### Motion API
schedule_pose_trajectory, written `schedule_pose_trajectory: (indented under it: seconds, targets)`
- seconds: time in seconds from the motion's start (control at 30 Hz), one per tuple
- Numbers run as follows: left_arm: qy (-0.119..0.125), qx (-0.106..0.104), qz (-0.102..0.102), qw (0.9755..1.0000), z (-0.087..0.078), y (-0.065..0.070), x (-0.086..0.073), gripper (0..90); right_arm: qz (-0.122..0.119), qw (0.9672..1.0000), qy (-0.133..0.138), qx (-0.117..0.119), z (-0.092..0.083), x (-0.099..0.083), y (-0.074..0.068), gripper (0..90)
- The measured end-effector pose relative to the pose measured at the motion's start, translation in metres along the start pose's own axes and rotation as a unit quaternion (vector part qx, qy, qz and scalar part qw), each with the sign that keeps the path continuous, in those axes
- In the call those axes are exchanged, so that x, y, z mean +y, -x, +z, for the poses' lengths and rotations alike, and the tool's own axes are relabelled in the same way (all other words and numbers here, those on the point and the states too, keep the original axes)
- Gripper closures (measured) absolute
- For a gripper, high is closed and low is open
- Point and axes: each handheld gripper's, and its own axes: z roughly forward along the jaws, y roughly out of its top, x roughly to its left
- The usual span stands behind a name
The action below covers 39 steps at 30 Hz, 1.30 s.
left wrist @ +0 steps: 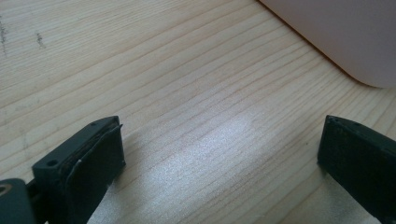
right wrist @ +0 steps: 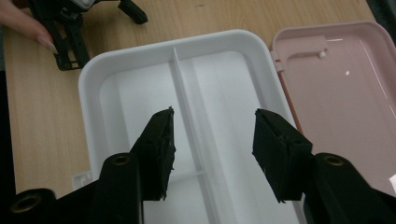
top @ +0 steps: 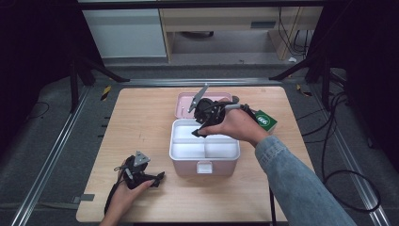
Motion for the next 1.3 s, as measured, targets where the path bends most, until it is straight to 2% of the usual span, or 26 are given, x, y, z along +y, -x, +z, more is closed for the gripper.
schedule_pose_trajectory:
  seconds: [0.13, 0.2, 0.27, 0.43, 0.77, 0.9, 1.3]
  targets:
    - [-0.001, 0.0, 0.001, 1.0, 0.0, 0.0, 0.0, 0.0, -0.022, 0.9995, -0.019, 0.015, 0.011, 0.007, 0.0, 60.4]
    - [-0.002, 0.001, 0.001, 1.0, 0.0, 0.0, 0.0, 0.0, -0.023, 0.9993, -0.025, 0.017, 0.014, 0.007, 0.0, 61.5]
    - [-0.001, 0.001, 0.0, 1.0, 0.0, 0.0, 0.0, 0.0, -0.034, 0.9982, -0.044, 0.024, 0.021, 0.007, 0.0, 63.3]
    - [-0.002, 0.001, 0.0, 1.0, 0.0, 0.0, 0.0, 0.0, -0.051, 0.9963, -0.061, 0.032, 0.028, 0.003, 0.002, 65.6]
    - [-0.001, 0.002, 0.0, 1.0, 0.0, 0.001, 0.0, 0.0, -0.057, 0.9929, -0.092, 0.05, 0.038, -0.002, 0.007, 66.7]
    - [-0.002, 0.002, 0.0, 1.0, -0.001, 0.001, 0.0, 0.0, -0.063, 0.991, -0.102, 0.059, 0.042, -0.003, 0.009, 73.4]
    - [-0.002, 0.002, 0.0, 1.0, -0.001, 0.001, 0.0, 0.0, -0.091, 0.9857, -0.123, 0.071, 0.048, 0.001, 0.008, 80.2]
